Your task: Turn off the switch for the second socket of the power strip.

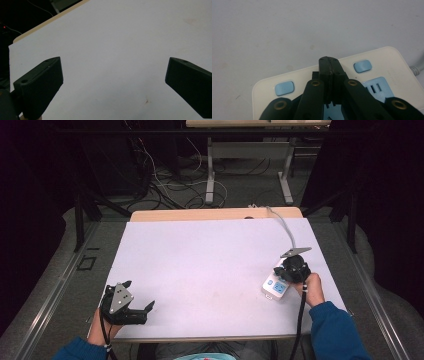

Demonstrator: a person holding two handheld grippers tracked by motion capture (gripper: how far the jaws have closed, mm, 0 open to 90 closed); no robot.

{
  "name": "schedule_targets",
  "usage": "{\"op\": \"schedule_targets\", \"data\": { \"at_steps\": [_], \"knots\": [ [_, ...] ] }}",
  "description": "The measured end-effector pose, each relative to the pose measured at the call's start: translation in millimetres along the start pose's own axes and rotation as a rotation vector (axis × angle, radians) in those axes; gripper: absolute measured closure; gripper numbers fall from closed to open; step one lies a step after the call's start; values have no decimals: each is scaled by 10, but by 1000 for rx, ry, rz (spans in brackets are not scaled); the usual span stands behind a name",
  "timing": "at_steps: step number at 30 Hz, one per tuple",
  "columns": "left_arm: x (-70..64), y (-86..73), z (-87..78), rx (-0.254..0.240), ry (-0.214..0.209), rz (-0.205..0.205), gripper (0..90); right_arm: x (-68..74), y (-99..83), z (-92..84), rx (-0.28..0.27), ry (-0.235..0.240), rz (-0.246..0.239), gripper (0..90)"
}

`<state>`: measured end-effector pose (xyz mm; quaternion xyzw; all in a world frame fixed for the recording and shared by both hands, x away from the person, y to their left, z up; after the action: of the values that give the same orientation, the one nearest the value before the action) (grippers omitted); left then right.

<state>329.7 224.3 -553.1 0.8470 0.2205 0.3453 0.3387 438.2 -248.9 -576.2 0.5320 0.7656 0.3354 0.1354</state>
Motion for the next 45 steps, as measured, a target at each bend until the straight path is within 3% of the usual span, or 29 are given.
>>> {"op": "schedule_targets", "data": {
  "at_steps": [14, 45],
  "knots": [
    [-2, 1, 2, 0, 2, -3, 12, 5, -11, -3, -1, 7, 29, 900],
    [-3, 1, 2, 0, 0, -2, 12, 4, -12, 7, -8, 5, 28, 900]
  ]
}}
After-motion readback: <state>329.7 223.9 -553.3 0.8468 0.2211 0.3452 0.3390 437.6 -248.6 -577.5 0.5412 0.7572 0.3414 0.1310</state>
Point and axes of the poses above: each handheld gripper's, and its own axes: z roughly forward along the jaws, y roughly out of its top, x roughly to its left, the point moved 7 cm from there along z, roughly forward along the jaws, and after that the axes turned 15 degrees about z, right-handed, at the moved point
